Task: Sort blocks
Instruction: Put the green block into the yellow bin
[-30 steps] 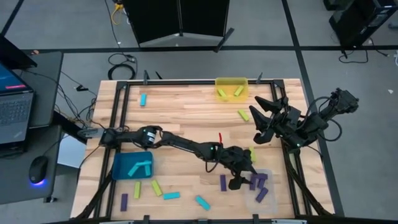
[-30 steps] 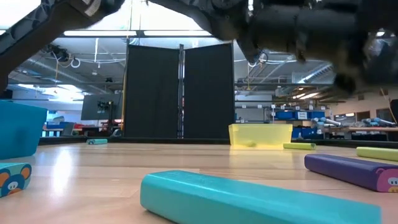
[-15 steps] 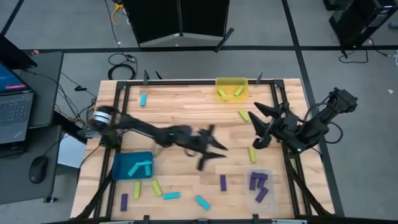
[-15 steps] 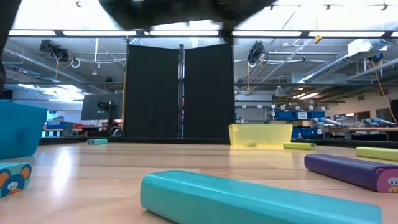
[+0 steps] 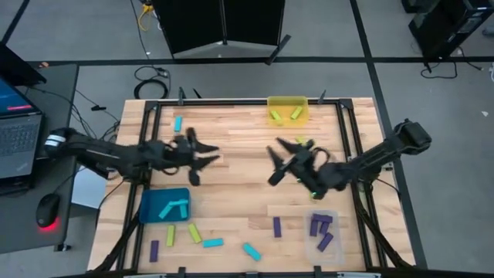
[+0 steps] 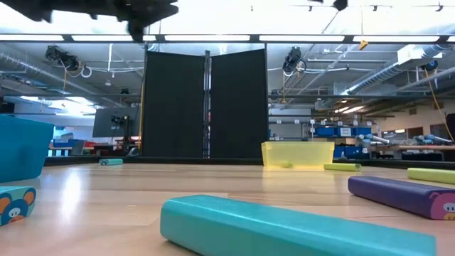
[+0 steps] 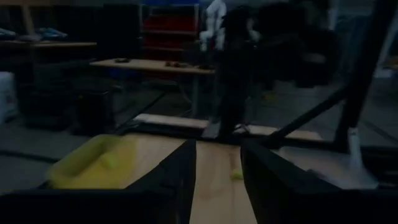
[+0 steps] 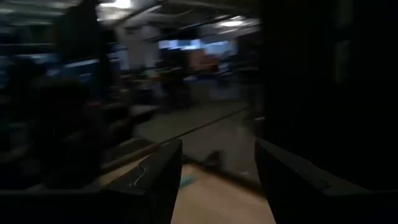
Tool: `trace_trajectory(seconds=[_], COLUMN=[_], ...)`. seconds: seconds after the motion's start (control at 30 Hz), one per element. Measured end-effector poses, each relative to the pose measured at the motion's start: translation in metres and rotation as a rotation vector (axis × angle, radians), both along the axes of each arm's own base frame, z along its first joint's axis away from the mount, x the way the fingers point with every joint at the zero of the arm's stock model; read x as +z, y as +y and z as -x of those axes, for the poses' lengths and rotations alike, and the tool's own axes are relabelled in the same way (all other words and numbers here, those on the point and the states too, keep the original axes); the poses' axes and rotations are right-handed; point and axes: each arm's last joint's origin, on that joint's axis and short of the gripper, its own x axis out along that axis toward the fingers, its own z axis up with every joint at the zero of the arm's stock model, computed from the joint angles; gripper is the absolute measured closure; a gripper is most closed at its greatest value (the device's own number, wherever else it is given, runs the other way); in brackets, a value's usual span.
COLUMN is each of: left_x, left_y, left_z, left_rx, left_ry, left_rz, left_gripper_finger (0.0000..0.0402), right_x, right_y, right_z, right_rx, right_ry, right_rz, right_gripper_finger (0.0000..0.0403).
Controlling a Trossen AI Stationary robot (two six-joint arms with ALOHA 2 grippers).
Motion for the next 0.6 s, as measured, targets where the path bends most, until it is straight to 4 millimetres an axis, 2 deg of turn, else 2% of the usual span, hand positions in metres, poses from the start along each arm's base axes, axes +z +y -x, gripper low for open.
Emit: trace_trajectory(seconds=[0.17, 0.3, 0.43, 0.6], left_x=[0.013, 0.021, 0.026, 0.02], left_y=[0.006, 0.009, 0.013, 0.015], left_z=[0.036, 0.058, 0.077, 0.088], left_rx=[0.045, 0.053, 0.098, 0.118], left_ry=[0.007, -0.025, -0.056, 0.001], left_rz=[-0.034, -0.061, -0.058, -0.044], left_gripper_finger=[0.0269, 0.0269, 0.0269, 0.0269], right_x=[-0.031, -0.051, -0.063, -0.063], right_y=[0.001, 0.001, 0.0, -0.009], right_z=[-0.046, -0.089, -0.124, -0.151], right_rx=[0.223, 0.309, 0.352, 0.392], right_ry=[-0.011, 0.004, 0.041, 0.173], right_rz=[-0.047, -0.074, -0.071, -0.125], right_gripper_finger=[0.019, 0.019, 0.0192, 0.0192])
